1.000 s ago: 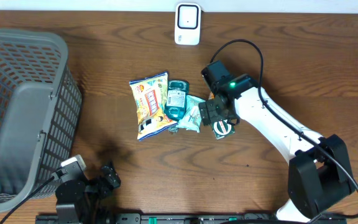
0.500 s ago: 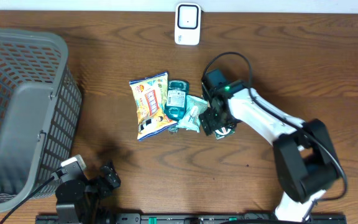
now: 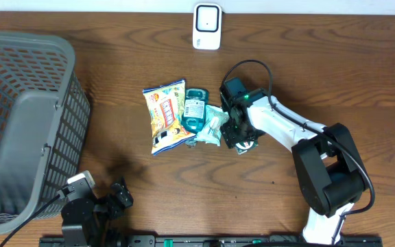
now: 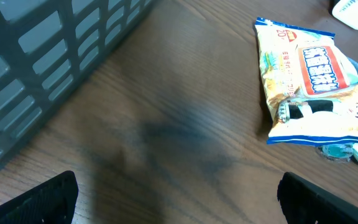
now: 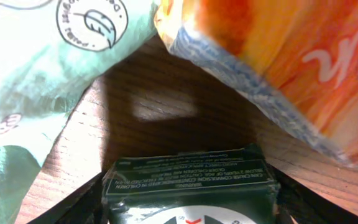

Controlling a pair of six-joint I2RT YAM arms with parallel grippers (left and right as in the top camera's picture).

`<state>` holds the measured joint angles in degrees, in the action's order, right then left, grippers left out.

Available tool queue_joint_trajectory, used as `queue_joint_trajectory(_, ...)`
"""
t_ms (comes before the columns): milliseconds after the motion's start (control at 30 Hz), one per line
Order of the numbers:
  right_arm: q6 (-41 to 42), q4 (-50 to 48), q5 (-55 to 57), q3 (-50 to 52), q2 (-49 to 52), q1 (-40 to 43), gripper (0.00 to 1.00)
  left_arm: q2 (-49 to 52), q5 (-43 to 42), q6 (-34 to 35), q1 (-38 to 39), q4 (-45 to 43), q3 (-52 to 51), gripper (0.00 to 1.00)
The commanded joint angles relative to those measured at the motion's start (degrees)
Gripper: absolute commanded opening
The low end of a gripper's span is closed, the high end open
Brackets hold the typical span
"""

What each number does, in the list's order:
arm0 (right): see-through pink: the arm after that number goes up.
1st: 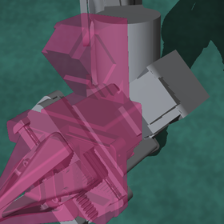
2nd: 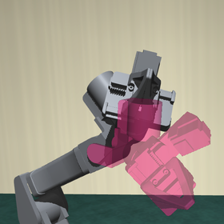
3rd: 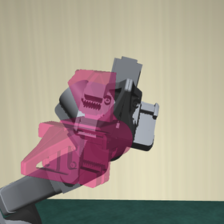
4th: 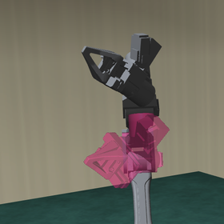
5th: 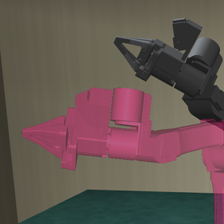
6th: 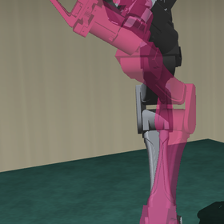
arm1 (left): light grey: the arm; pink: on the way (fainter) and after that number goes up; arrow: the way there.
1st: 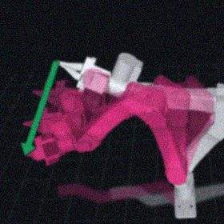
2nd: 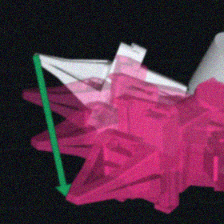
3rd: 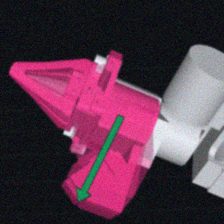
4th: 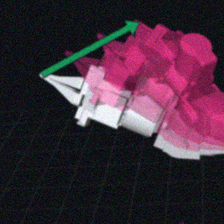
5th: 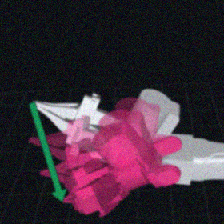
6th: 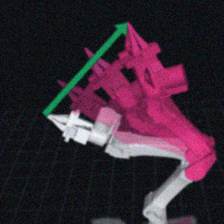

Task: Scan the item barcode
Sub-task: 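Lower the right gripper and grasp the green tub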

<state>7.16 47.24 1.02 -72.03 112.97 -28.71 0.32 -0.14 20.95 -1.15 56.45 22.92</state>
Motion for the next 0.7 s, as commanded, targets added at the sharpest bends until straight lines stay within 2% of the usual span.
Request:
queue_joint_trajectory(0,0.5,-1.0,0.3,0.5,3.1,0.5,0.72,-0.1,-0.7,0.1,-0.3,0.7,0.5,0.98)
queue_joint_trajectory(233,0.5,-3.4,0.3,0.5,3.1,0.5,0.74,-0.1,-0.7,0.1,-0.3,0.7,0.5,0.98)
queue_joint_trajectory(433,0.5,-3.2,0.3,0.5,3.2,0.5,0.6,-0.1,-0.7,0.1,-0.3,0.7,0.5,0.98)
queue_joint_trajectory(533,0.5,-2.5,0.3,0.5,3.2,0.6,0.57,-0.1,-0.7,0.1,-0.3,0.7,0.5,0.98)
queue_joint_trajectory(600,0.5,-2.1,0.3,0.5,3.2,0.6,0.57,-0.1,-0.7,0.1,-0.3,0.7,0.5,0.98)
queue_joint_trajectory(667,0.5,-1.5,0.3,0.5,3.2,0.6,0.63,-0.1,-0.7,0.1,-0.3,0.7,0.5,0.98)
